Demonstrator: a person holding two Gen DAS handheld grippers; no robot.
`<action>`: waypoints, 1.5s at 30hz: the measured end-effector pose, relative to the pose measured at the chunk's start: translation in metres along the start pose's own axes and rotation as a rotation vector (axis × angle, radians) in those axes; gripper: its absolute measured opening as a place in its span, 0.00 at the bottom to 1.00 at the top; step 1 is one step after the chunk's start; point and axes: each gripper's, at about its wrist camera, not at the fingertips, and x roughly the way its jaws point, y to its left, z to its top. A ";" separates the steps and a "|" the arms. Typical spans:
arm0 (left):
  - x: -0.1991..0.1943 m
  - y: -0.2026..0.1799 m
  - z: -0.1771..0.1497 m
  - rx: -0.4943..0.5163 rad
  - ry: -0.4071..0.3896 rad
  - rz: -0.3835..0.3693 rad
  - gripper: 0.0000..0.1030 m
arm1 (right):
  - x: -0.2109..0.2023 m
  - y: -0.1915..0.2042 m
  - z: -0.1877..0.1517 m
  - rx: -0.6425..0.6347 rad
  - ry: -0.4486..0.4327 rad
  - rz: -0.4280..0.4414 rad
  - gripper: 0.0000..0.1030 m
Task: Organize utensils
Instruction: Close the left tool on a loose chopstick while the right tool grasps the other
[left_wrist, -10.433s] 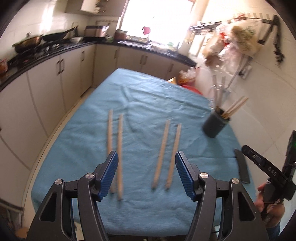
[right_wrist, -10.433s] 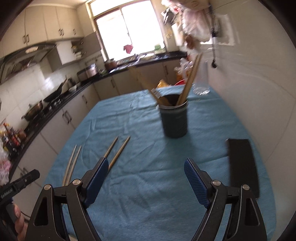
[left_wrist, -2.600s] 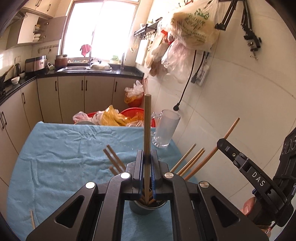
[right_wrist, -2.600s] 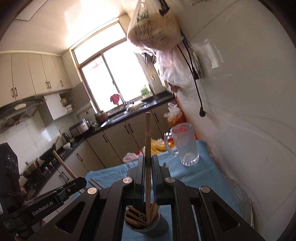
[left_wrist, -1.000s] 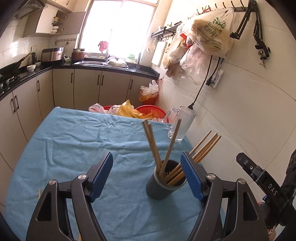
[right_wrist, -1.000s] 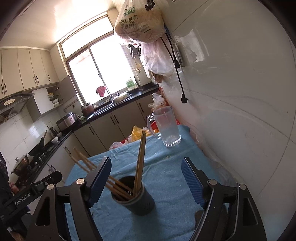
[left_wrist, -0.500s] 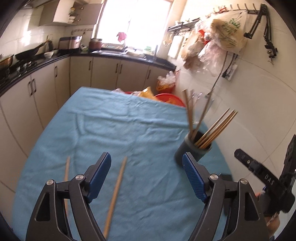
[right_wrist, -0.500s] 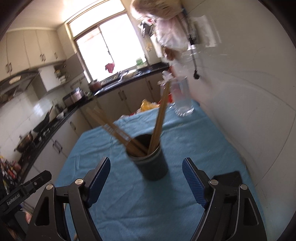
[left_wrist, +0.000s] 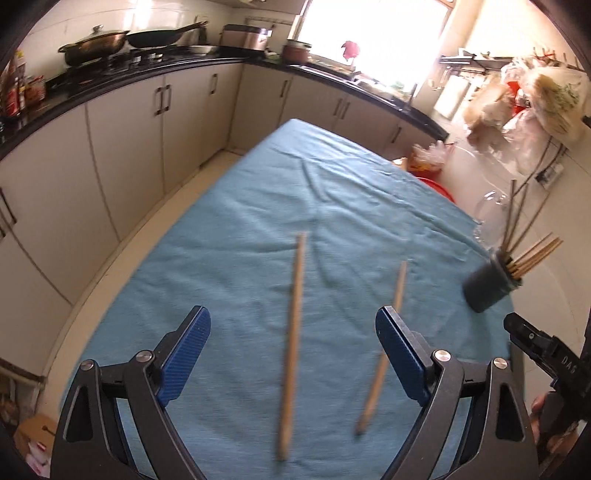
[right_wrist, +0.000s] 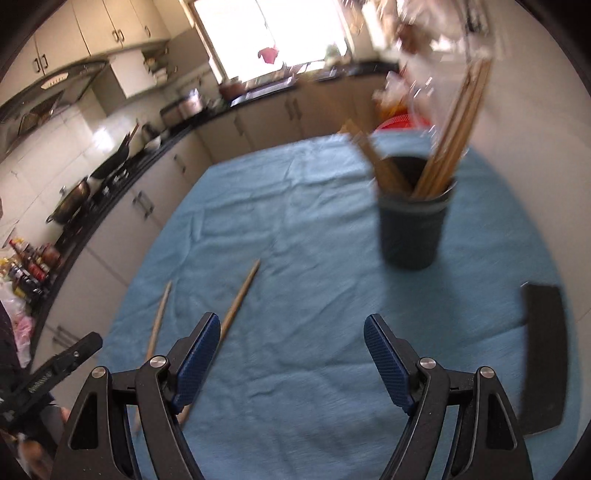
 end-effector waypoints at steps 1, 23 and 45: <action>0.001 0.006 -0.001 -0.006 0.012 0.002 0.87 | 0.007 0.004 0.000 0.007 0.029 0.014 0.82; -0.005 0.046 -0.011 -0.009 0.017 -0.039 0.87 | 0.143 0.078 0.019 0.023 0.352 -0.066 0.35; 0.039 -0.017 0.007 0.161 0.109 -0.048 0.81 | 0.112 0.055 0.011 -0.026 0.284 0.028 0.07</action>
